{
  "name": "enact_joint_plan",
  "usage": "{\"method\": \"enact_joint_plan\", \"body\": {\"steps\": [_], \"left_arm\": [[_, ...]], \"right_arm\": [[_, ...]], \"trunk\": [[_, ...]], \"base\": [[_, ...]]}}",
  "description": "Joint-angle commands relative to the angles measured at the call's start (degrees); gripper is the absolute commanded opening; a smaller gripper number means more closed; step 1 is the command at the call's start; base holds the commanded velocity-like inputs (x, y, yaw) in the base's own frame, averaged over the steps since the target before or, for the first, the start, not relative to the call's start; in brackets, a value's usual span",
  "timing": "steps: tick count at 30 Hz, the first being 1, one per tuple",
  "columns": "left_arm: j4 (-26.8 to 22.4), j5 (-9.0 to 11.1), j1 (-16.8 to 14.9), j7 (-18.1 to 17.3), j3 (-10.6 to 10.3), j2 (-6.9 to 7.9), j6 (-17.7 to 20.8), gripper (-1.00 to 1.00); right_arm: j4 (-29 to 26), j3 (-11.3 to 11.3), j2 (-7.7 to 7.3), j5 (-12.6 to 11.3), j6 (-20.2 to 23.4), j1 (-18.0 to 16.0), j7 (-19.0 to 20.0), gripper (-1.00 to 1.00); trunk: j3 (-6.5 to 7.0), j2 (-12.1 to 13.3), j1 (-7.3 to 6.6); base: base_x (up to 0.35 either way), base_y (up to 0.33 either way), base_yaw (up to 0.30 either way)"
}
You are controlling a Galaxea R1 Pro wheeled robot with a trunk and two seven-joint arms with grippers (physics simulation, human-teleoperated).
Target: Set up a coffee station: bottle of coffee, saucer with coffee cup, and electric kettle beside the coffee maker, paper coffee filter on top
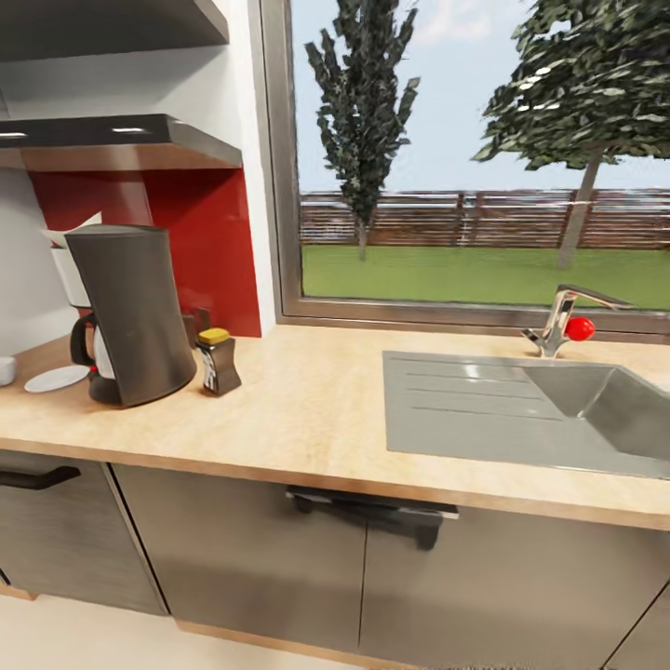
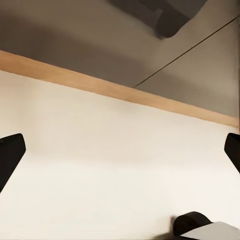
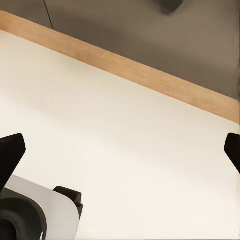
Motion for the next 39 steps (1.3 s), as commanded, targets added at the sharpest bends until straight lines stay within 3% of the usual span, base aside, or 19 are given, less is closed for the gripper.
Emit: {"method": "enact_joint_plan", "body": {"steps": [1, 39], "left_arm": [[0.05, 0.39, -0.04, 0.04, -0.5, 0.06, -0.4, 1.0], [0.05, 0.39, -0.02, 0.07, -0.54, 0.06, -0.4, 1.0]], "right_arm": [[0.06, 0.38, 0.0, -0.62, -0.16, -0.03, 0.32, 1.0], [0.04, 0.38, 0.0, -0.62, -0.16, -0.03, 0.32, 1.0]], "trunk": [[-0.04, -0.02, 0.0], [-0.04, -0.02, 0.0]], "base": [[0.0, 0.0, -0.274], [0.0, 0.0, -0.28]]}}
